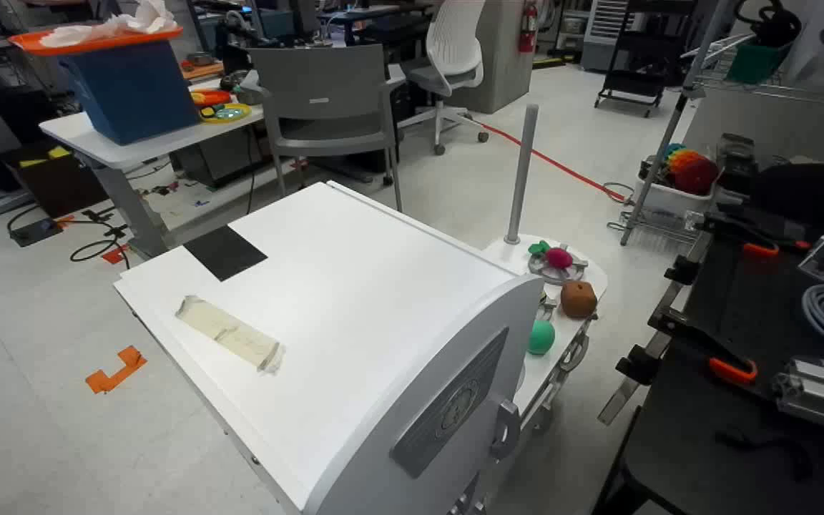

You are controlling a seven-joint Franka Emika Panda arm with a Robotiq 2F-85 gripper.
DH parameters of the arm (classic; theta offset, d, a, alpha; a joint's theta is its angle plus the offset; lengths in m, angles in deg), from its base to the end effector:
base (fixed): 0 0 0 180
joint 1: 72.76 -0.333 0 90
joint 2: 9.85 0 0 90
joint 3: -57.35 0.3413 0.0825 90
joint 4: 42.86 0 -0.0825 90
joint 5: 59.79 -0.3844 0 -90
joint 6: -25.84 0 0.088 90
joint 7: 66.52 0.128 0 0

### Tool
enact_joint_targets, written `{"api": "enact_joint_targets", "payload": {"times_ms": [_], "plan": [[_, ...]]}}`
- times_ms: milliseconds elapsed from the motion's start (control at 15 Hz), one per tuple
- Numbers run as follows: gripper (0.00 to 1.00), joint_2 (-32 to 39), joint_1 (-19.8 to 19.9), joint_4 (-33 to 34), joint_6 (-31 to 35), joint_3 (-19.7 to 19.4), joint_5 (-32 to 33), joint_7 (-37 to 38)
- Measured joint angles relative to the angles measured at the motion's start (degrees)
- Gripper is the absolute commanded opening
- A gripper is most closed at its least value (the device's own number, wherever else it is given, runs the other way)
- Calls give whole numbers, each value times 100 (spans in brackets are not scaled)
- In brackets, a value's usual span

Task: Place the green plushie in the sink

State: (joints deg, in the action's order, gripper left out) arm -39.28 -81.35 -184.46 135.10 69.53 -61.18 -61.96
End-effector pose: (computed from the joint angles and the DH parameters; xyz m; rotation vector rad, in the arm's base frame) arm 0.3478 0.1383 0.4653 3.0264 0.3716 -0.0640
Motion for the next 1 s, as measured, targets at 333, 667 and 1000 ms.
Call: {"api": "enact_joint_targets", "payload": {"times_ms": [333,667,1000], "plan": [[100,-1,0,11,1,0,0,0],[100,476,89,120,193,-2,154,175],[100,2145,432,569,1144,-101,803,309]]}}
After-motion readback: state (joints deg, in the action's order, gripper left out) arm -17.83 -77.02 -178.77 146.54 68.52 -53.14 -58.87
